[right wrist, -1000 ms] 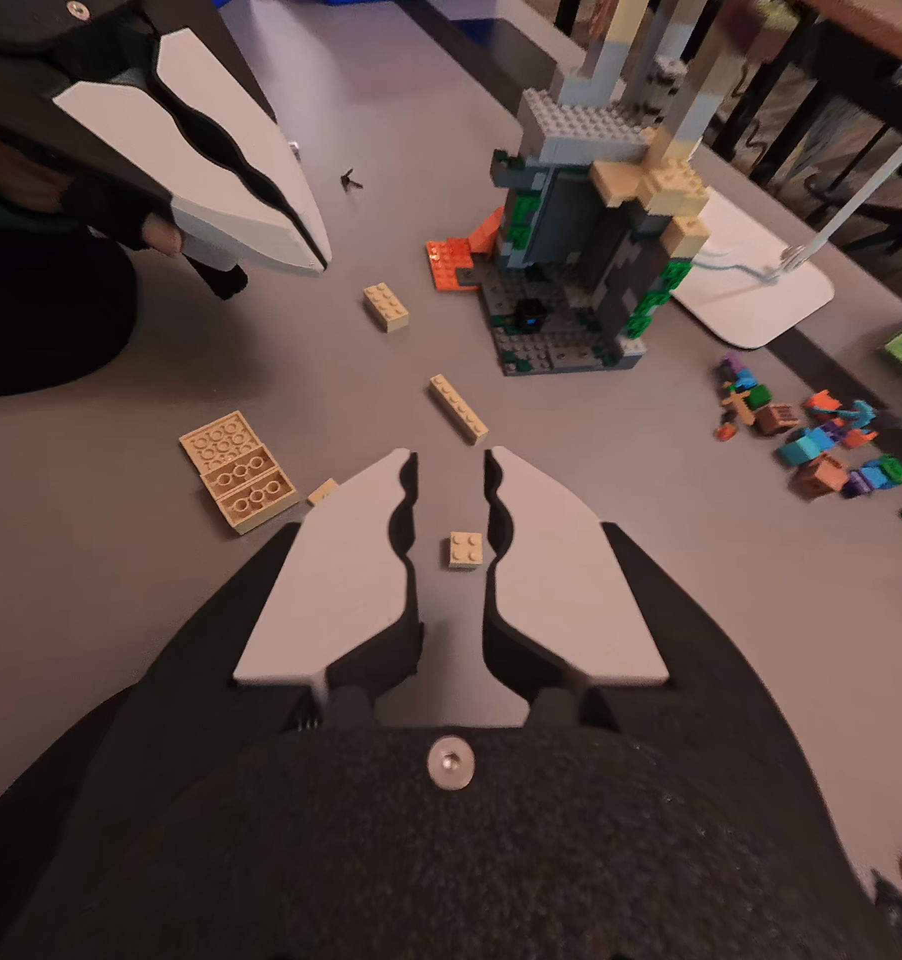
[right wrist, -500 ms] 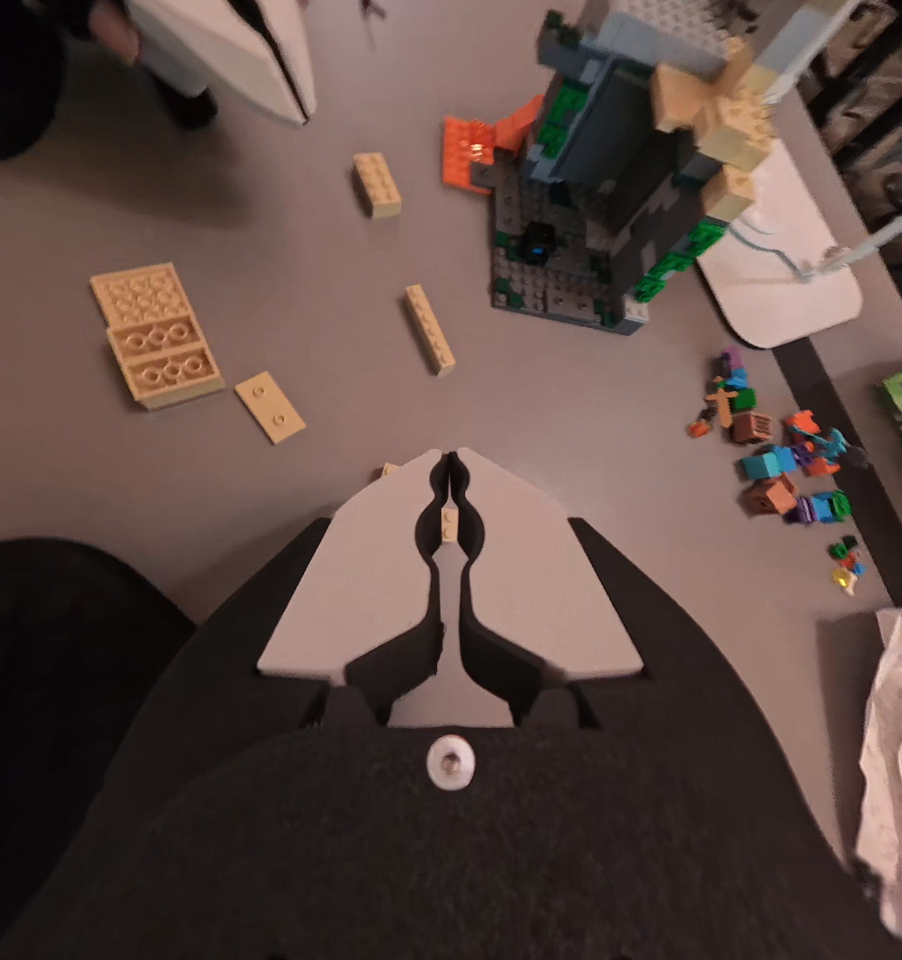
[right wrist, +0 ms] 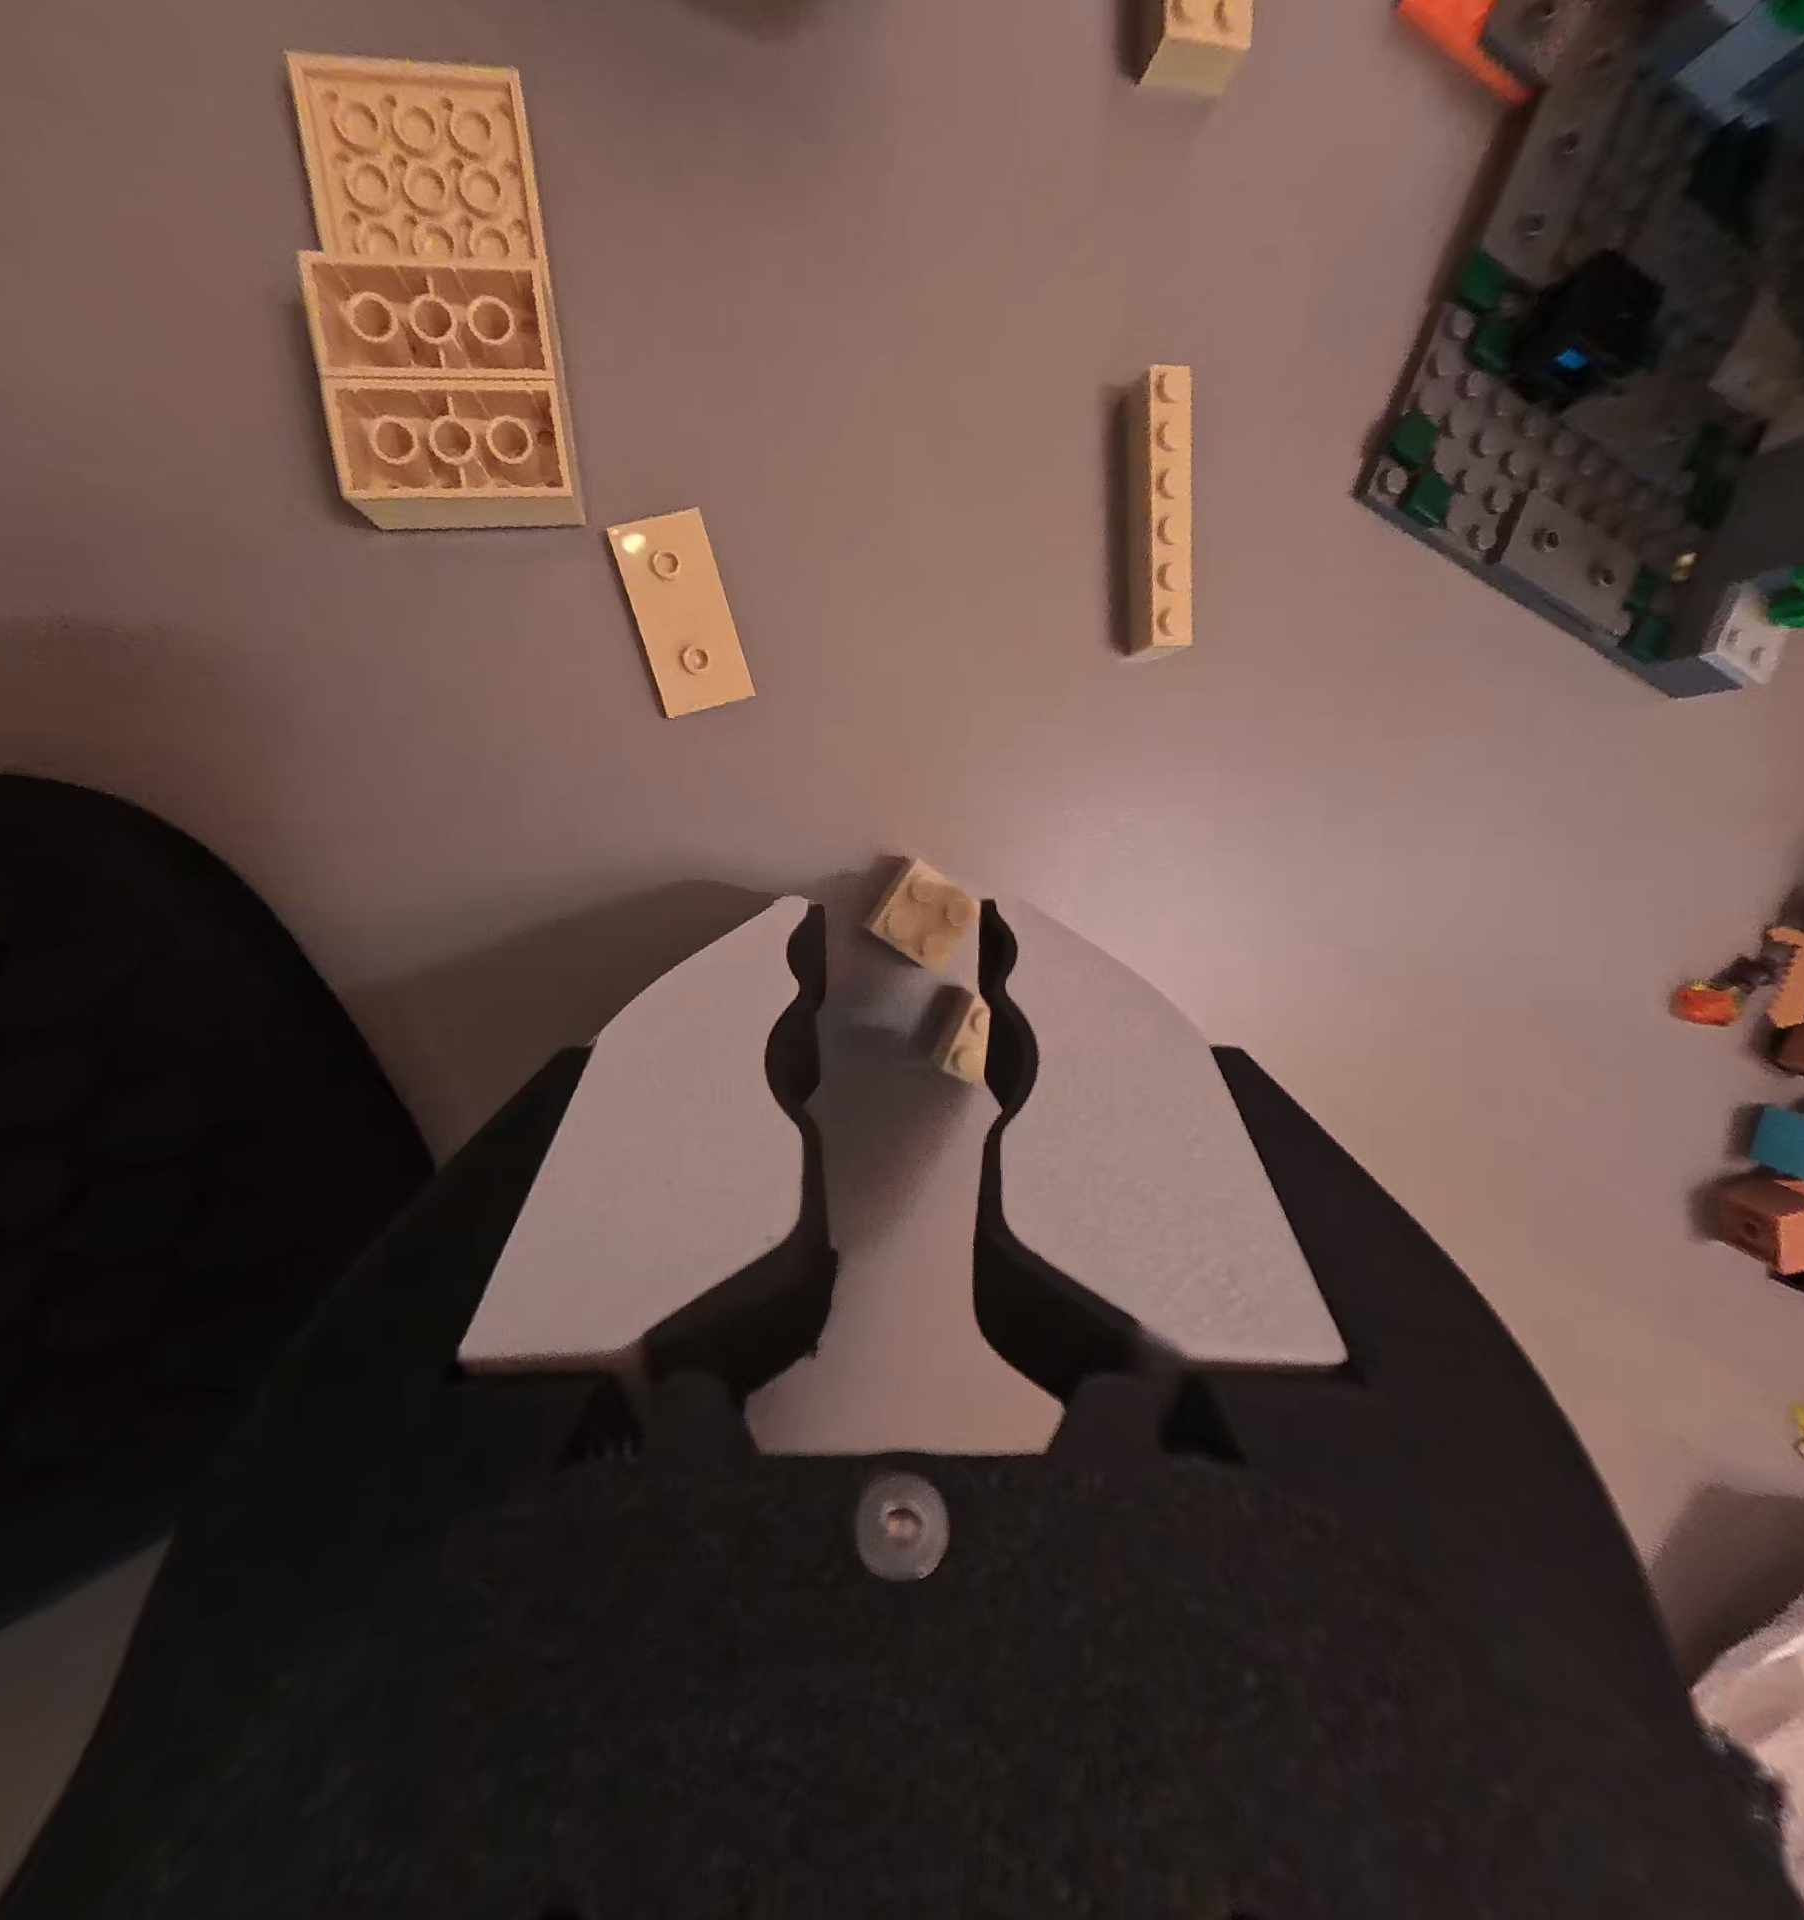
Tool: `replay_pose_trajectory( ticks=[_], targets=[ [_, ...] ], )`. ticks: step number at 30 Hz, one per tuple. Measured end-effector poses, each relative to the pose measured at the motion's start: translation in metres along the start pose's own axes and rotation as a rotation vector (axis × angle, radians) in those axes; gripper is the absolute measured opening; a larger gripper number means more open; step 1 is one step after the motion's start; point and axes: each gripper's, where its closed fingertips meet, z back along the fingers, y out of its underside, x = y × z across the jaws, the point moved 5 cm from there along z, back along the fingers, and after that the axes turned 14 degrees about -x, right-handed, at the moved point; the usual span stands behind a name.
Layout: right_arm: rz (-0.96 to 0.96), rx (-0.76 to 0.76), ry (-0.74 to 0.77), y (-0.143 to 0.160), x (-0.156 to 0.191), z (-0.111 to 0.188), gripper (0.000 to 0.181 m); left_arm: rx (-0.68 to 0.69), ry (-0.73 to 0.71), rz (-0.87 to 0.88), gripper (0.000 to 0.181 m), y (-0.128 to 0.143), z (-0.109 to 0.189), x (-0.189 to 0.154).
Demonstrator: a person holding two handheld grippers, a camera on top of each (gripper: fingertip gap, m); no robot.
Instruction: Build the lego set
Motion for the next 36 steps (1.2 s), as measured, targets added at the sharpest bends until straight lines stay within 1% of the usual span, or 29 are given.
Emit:
replay_pose_trajectory(
  ticks=[1,2,4,5,6,7,8,10,13,15,17,19,21,22,26,30,36],
  targets=[
    [0.009,0.016,0.005,0.001,0.0,-0.003,0.028,0.002,0.0,-0.001,0.0,0.0,0.0,0.0],
    [0.013,0.033,0.012,0.002,-0.001,-0.006,0.028,0.003,0.002,-0.002,0.0,0.0,0.0,0.0],
    [-0.001,0.042,0.01,0.003,-0.003,-0.009,0.02,0.005,0.005,-0.004,0.0,0.001,0.0,-0.001],
    [-0.009,0.044,0.004,0.002,-0.003,-0.009,0.019,0.006,0.009,-0.005,0.0,0.001,0.0,-0.001],
    [-0.015,0.031,0.0,0.0,-0.003,-0.009,0.019,0.004,0.016,-0.007,0.0,0.001,0.0,-0.002],
    [-0.031,-0.014,0.0,-0.006,-0.002,-0.008,0.019,-0.001,0.026,-0.008,0.0,0.0,0.0,-0.004],
    [-0.058,-0.089,-0.002,-0.016,0.0,-0.006,0.019,-0.009,0.044,-0.006,0.002,-0.001,0.0,-0.006],
    [-0.108,-0.287,0.003,-0.042,0.007,-0.002,0.019,-0.042,0.1,0.01,0.006,-0.005,0.0,-0.014],
    [-0.153,-0.627,0.028,-0.084,0.02,0.008,0.019,-0.175,0.264,0.138,0.014,-0.022,0.004,-0.032],
    [-0.171,-0.818,0.043,-0.105,0.029,0.015,0.019,-0.27,0.344,0.223,0.018,-0.035,0.009,-0.037],
    [-0.18,-0.965,0.069,-0.121,0.034,0.02,0.018,-0.347,0.42,0.307,0.022,-0.045,0.014,-0.041],
    [-0.182,-1.062,0.065,-0.132,0.039,0.023,0.018,-0.422,0.51,0.408,0.026,-0.054,0.02,-0.046],
    [-0.2,-1.132,0.061,-0.139,0.041,0.025,0.018,-0.49,0.575,0.473,0.027,-0.062,0.026,-0.048],
    [-0.215,-1.161,0.055,-0.141,0.041,0.026,0.018,-0.511,0.592,0.479,0.027,-0.065,0.028,-0.049],
    [-0.242,-1.201,0.045,-0.145,0.041,0.023,0.018,-0.573,0.589,0.461,0.023,-0.071,0.033,-0.051],
    [-0.282,-1.232,0.024,-0.143,0.04,0.022,0.018,-0.585,0.563,0.448,0.016,-0.071,0.034,-0.047],
    [-0.272,-1.222,0.018,-0.14,0.041,0.02,0.018,-0.554,0.561,0.423,0.016,-0.069,0.033,-0.047]
  ],
)
